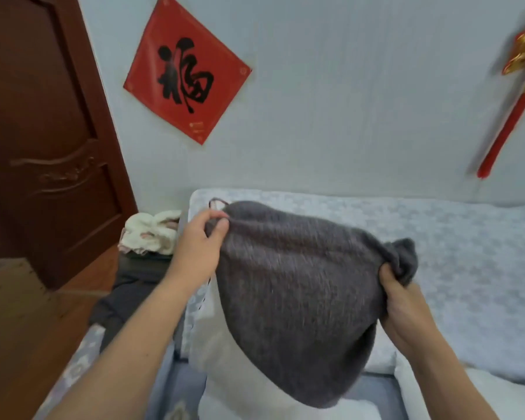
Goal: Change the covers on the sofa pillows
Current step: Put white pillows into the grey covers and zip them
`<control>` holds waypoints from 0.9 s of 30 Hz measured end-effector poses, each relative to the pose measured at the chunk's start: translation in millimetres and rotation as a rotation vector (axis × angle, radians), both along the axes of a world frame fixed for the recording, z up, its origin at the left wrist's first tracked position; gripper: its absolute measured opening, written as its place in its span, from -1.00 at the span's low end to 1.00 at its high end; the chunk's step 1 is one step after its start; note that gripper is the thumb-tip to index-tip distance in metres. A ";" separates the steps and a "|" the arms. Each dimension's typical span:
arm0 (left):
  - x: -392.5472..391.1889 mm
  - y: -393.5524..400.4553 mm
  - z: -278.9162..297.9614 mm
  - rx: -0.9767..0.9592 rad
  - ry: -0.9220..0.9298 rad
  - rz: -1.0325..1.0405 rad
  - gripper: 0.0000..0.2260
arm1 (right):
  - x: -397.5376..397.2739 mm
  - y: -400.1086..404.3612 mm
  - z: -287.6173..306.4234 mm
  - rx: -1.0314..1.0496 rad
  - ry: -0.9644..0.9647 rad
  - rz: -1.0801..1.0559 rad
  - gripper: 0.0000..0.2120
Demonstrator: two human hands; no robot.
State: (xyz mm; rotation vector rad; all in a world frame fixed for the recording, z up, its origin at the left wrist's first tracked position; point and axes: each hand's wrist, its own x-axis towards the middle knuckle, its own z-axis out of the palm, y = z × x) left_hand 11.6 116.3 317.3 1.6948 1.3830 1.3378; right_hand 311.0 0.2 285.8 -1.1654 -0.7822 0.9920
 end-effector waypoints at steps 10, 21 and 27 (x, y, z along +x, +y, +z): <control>-2.0 -24.8 -89.1 -0.252 -0.197 -0.188 -0.85 | 10.9 -30.5 -70.7 -0.289 0.038 0.370 -0.61; -0.8 -62.8 -100.2 0.501 0.366 0.035 -0.84 | 8.7 -48.0 -74.0 -0.178 0.065 0.154 -0.48; 2.4 -58.0 -82.3 -0.280 -0.425 0.331 -0.86 | 1.7 -42.6 -76.8 -0.134 0.038 0.041 -0.16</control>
